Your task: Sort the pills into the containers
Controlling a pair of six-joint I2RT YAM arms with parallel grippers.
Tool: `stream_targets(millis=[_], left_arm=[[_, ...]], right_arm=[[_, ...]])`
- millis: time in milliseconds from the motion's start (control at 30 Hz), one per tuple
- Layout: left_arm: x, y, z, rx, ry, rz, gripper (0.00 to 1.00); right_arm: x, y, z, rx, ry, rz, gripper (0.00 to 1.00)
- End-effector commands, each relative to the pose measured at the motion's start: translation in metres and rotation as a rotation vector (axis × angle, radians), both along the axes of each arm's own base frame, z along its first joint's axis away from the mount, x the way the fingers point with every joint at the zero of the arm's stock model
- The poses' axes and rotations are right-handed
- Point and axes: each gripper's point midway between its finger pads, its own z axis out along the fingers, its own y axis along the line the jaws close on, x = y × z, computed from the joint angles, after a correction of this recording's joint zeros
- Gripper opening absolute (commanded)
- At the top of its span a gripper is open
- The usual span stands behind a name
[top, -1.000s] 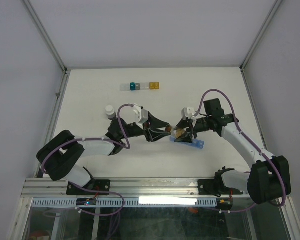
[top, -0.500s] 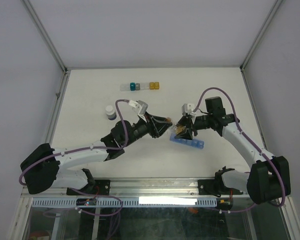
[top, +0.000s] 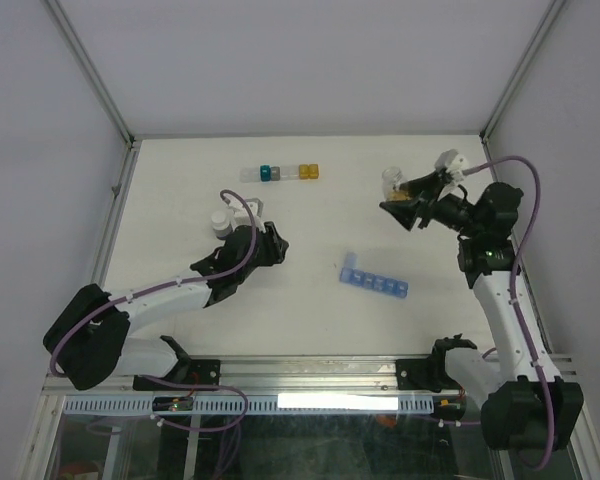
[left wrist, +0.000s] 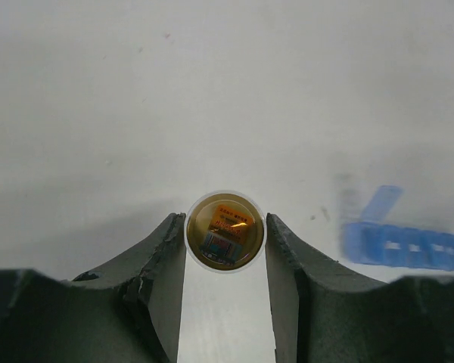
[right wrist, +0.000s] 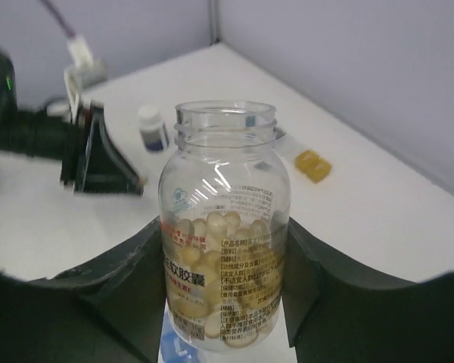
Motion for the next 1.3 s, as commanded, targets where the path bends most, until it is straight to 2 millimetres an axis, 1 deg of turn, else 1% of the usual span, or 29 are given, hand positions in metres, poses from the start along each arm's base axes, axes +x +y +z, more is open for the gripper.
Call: stream_targets(millis=[0,33,100,133,167,267,300,333,367,400,433,467,533,600,633,667,700,733,767,800,867,900,933,967,1033,1067,1100,1167,1267], left_arm=[[-0.004,0.023,-0.042,0.103,0.135,0.078,0.02],[-0.004,0.023,-0.044,0.109,0.146,0.082,0.05],[-0.003,0.027,-0.053,0.149,0.179,0.090,0.10],[-0.002,0.029,-0.057,0.167,0.192,0.099,0.10],[-0.002,0.031,-0.061,0.183,0.207,0.113,0.11],[-0.002,0.037,-0.070,0.200,0.231,0.138,0.26],[-0.002,0.038,-0.073,0.203,0.237,0.141,0.30],[-0.002,0.038,-0.075,0.205,0.244,0.138,0.31],[-0.002,0.037,-0.076,0.205,0.249,0.135,0.33],[-0.002,0.036,-0.076,0.205,0.251,0.131,0.36],[-0.001,0.036,-0.075,0.202,0.251,0.131,0.41],[-0.002,0.036,-0.080,0.213,0.261,0.126,0.47],[-0.002,0.036,-0.086,0.227,0.281,0.121,0.52],[-0.005,0.036,-0.088,0.226,0.291,0.116,0.56],[-0.005,0.036,-0.088,0.223,0.291,0.117,0.60],[-0.005,0.036,-0.085,0.218,0.287,0.116,0.62],[-0.005,0.034,-0.083,0.213,0.284,0.107,0.66],[-0.006,0.031,-0.080,0.204,0.283,0.094,0.68],[-0.006,0.027,-0.073,0.182,0.274,0.075,0.68],[-0.007,0.021,-0.060,0.148,0.256,0.049,0.69],[-0.010,0.008,-0.040,0.092,0.218,-0.027,0.71],[-0.013,0.001,-0.029,0.067,0.179,-0.085,0.71],[-0.017,-0.008,-0.017,0.055,0.121,-0.175,0.71],[-0.023,-0.018,-0.004,0.032,0.061,-0.264,0.77],[-0.035,-0.033,0.019,-0.030,-0.060,-0.399,0.87],[-0.038,-0.036,0.025,-0.055,-0.109,-0.428,0.86],[-0.039,-0.039,0.028,-0.078,-0.137,-0.446,0.84],[-0.037,-0.045,0.024,-0.097,-0.137,-0.461,0.75],[-0.029,-0.063,0.005,-0.089,-0.051,-0.489,0.44]], right_arm=[[0.023,-0.021,0.133,0.394,-0.089,-0.157,0.00],[0.005,-0.003,0.143,0.435,-0.049,-0.015,0.00],[-0.072,0.038,0.148,0.383,-0.046,0.381,0.00],[-0.100,0.045,0.147,0.332,-0.131,0.480,0.00],[-0.103,0.042,0.151,0.335,-0.198,0.454,0.00],[-0.014,-0.006,0.157,0.407,-0.150,-0.101,0.00],[-0.001,-0.020,0.160,0.400,-0.140,-0.166,0.00],[0.004,-0.029,0.168,0.403,-0.242,-0.176,0.00],[-0.041,0.000,0.152,0.390,-0.123,0.117,0.00],[-0.083,0.021,0.147,0.347,-0.165,0.333,0.00],[-0.100,0.026,0.141,0.343,-0.199,0.399,0.00],[-0.084,0.020,0.144,0.385,-0.228,0.308,0.00],[0.007,-0.036,0.145,0.472,-0.143,-0.244,0.00],[0.018,-0.045,0.146,0.436,-0.187,-0.263,0.00],[-0.034,-0.006,0.128,0.393,-0.088,0.074,0.00],[-0.078,0.021,0.122,0.362,-0.146,0.299,0.00],[-0.093,0.026,0.115,0.353,-0.193,0.361,0.00],[-0.076,0.021,0.114,0.376,-0.202,0.276,0.00],[-0.039,0.002,0.114,0.394,-0.170,0.054,0.00],[-0.011,-0.011,0.102,0.355,-0.100,-0.097,0.00],[0.000,-0.011,0.083,0.346,0.105,-0.135,0.00],[0.001,-0.004,0.073,0.341,0.168,-0.121,0.00],[-0.043,0.017,0.043,0.117,0.013,0.202,0.00],[-0.053,0.020,0.025,0.041,-0.041,0.263,0.00],[-0.053,0.018,-0.007,-0.082,-0.061,0.214,0.00],[-0.062,0.020,-0.016,-0.082,-0.010,0.229,0.00],[-0.048,0.012,-0.027,-0.174,-0.093,0.172,0.00],[-0.051,0.010,-0.037,-0.207,-0.088,0.183,0.00],[-0.052,0.008,-0.053,-0.232,-0.050,0.189,0.00]])
